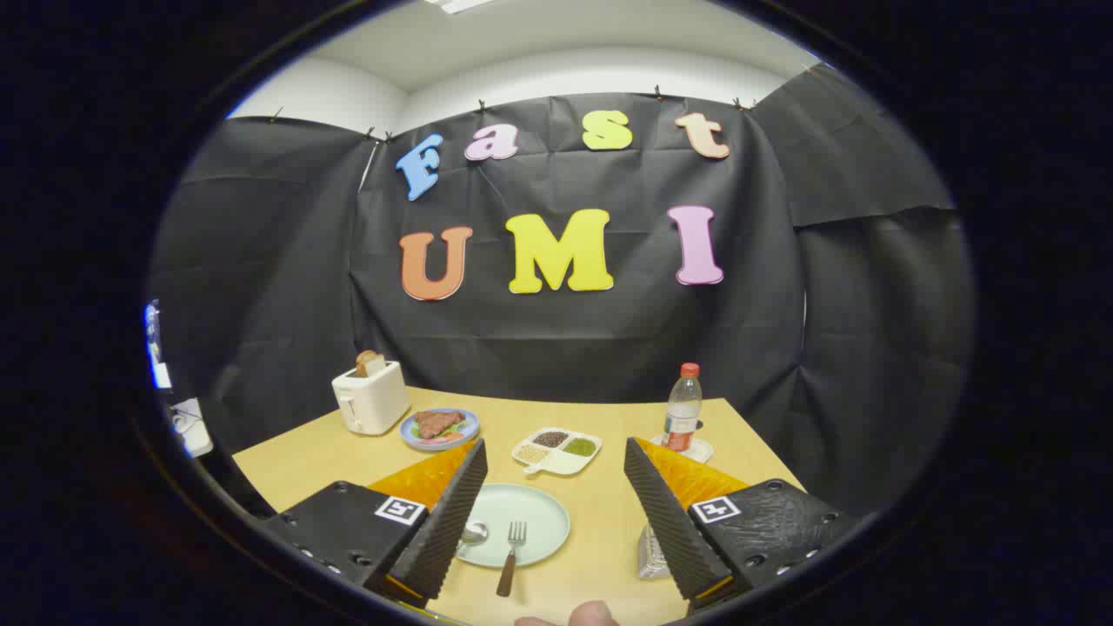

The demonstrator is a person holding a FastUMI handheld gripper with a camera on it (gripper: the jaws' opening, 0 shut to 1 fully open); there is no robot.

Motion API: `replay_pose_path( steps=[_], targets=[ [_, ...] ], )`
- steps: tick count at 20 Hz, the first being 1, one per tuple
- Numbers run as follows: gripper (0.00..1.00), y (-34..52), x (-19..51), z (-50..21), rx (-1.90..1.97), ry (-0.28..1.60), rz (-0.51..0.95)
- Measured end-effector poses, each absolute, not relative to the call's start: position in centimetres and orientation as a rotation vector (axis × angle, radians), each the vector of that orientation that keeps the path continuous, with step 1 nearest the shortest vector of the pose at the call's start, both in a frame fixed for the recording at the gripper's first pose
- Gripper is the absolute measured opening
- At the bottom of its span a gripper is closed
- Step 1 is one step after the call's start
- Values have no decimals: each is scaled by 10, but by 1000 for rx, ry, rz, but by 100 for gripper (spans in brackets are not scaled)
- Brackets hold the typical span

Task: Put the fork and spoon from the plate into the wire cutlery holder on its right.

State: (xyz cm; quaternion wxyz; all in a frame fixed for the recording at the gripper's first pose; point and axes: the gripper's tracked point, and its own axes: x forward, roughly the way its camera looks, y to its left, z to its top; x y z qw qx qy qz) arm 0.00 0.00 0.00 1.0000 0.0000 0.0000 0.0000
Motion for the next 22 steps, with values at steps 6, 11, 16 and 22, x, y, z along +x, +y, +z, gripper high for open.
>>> replay_pose_path(
  steps=[6, 11, 16, 22],
  targets=[
    [95, 3, -4, -2, -4, 19, 10],
    [95, 3, -3, -2, 6, 34, 16],
    [95, 5, -4, 1, -2, 42, 20],
    [95, 9, 0, -3, -7, 88, 30]
  ],
)
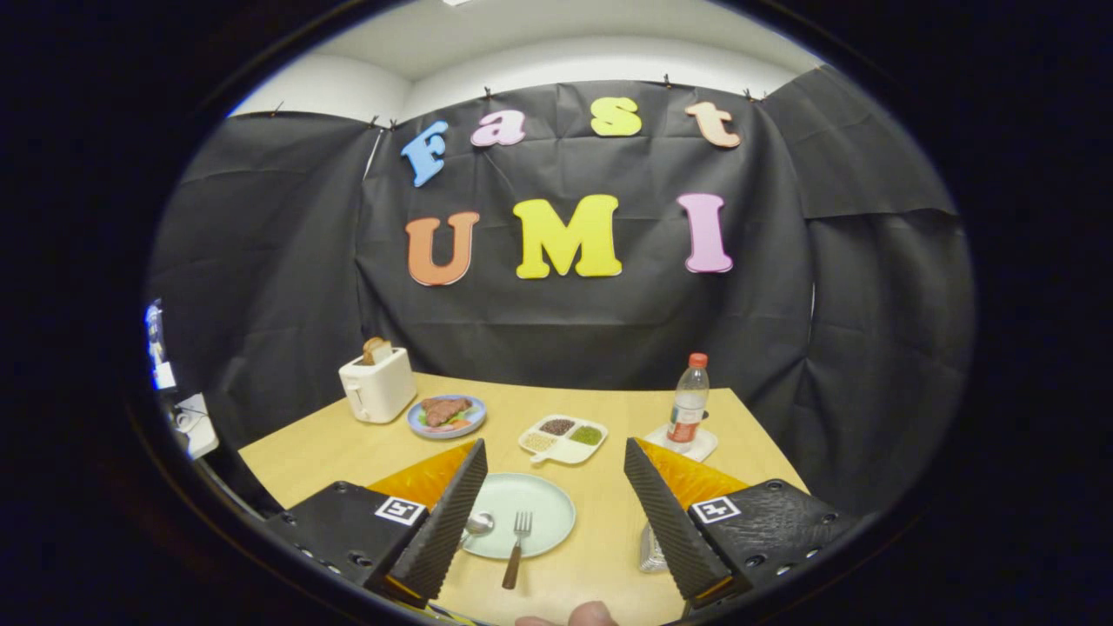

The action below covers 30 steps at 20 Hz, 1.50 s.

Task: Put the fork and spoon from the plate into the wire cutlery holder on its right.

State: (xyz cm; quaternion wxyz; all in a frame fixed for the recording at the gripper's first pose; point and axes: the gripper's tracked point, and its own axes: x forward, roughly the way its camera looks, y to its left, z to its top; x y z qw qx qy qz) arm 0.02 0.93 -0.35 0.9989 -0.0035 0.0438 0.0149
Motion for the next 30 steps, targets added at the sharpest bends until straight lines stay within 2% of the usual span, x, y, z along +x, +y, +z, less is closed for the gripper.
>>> replay_pose_path(
  steps=[8, 16, 21, 25, 27, 30],
  targets=[
    [96, 42, 7, -72, -8, 505, 141],
    [96, 41, 16, -163, -65, 856, 117],
    [96, 54, 21, -201, -60, 946, 122],
    [88, 49, 23, -223, -59, 993, 85],
    [68, 49, 23, -232, -3, 1033, 72],
    [14, 46, 23, -232, 91, 1061, 44]
  ],
)
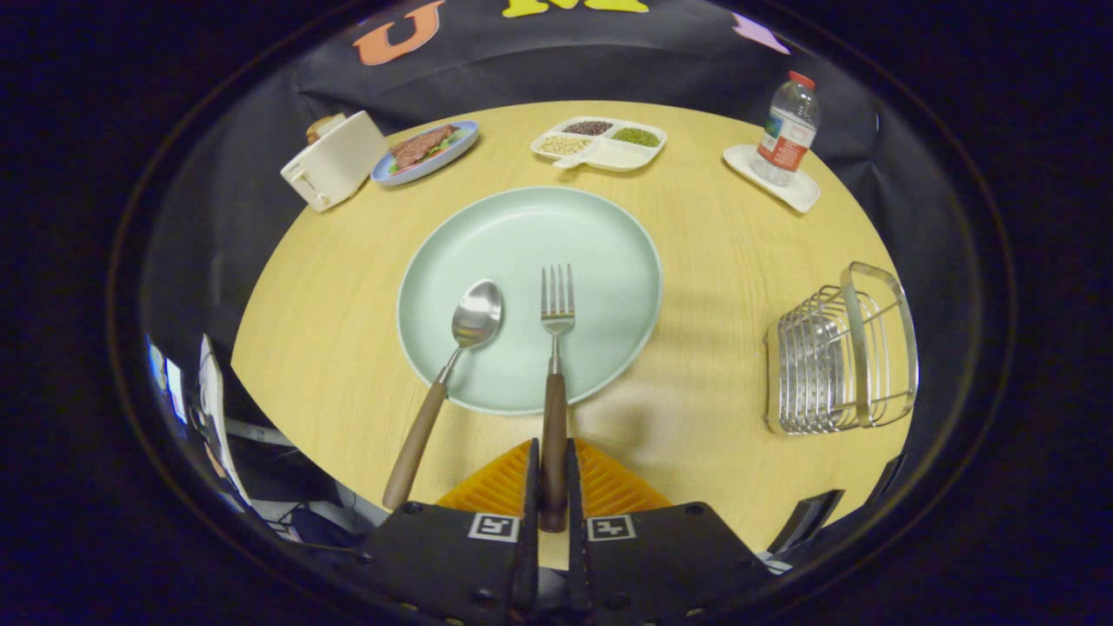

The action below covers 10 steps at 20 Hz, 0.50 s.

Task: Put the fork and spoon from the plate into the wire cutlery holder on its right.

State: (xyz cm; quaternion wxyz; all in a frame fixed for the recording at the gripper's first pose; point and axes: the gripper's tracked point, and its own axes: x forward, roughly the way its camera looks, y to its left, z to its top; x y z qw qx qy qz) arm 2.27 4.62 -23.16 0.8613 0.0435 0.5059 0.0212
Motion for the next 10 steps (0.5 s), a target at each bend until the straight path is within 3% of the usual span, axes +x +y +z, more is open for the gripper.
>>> replay_pose_path(
  steps=[4, 10],
  targets=[
    [1, 46, 23, -216, 160, 1038, 62],
    [0, 35, 6, -165, 205, 971, 90]
  ],
)
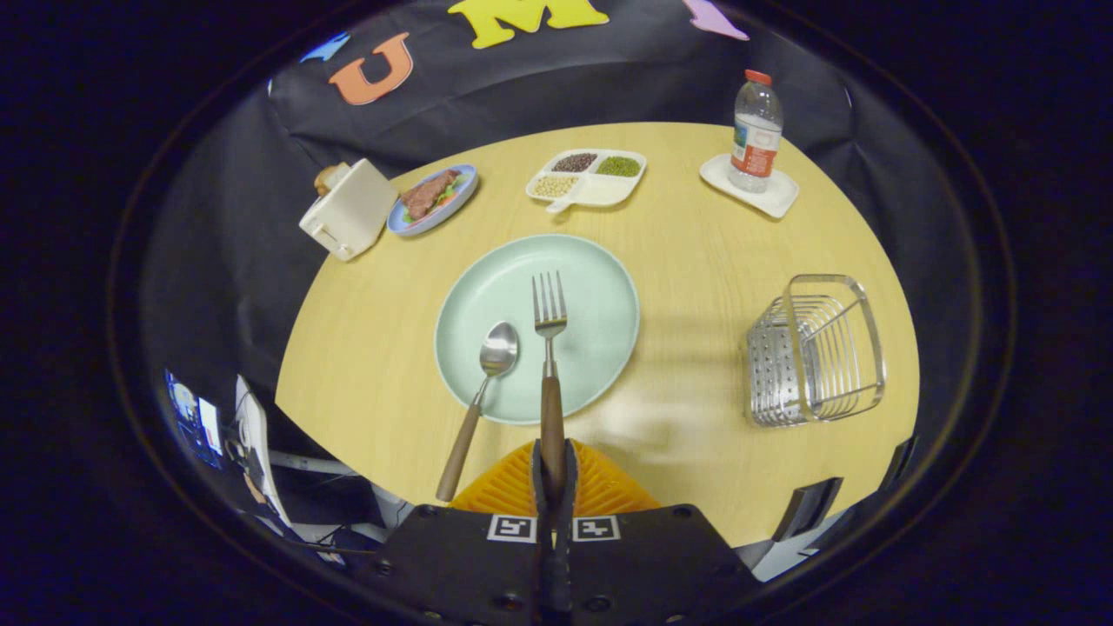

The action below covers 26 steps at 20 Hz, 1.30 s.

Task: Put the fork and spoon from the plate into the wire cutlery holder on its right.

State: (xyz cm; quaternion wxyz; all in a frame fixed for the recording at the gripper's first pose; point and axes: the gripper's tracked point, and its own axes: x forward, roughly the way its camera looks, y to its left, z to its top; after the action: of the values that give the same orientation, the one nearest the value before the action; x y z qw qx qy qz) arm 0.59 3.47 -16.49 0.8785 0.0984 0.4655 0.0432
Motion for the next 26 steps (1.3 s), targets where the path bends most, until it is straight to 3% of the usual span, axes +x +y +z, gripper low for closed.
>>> replay_pose_path(
  steps=[8, 15, 25, 26],
  targets=[
    [0, -76, -38, -95, 220, 894, -43],
    [0, -125, -69, -120, 279, 1013, -106],
    [2, -130, -60, -131, 371, 1093, -167],
    [7, -130, -59, -132, 376, 1091, -176]
  ],
)
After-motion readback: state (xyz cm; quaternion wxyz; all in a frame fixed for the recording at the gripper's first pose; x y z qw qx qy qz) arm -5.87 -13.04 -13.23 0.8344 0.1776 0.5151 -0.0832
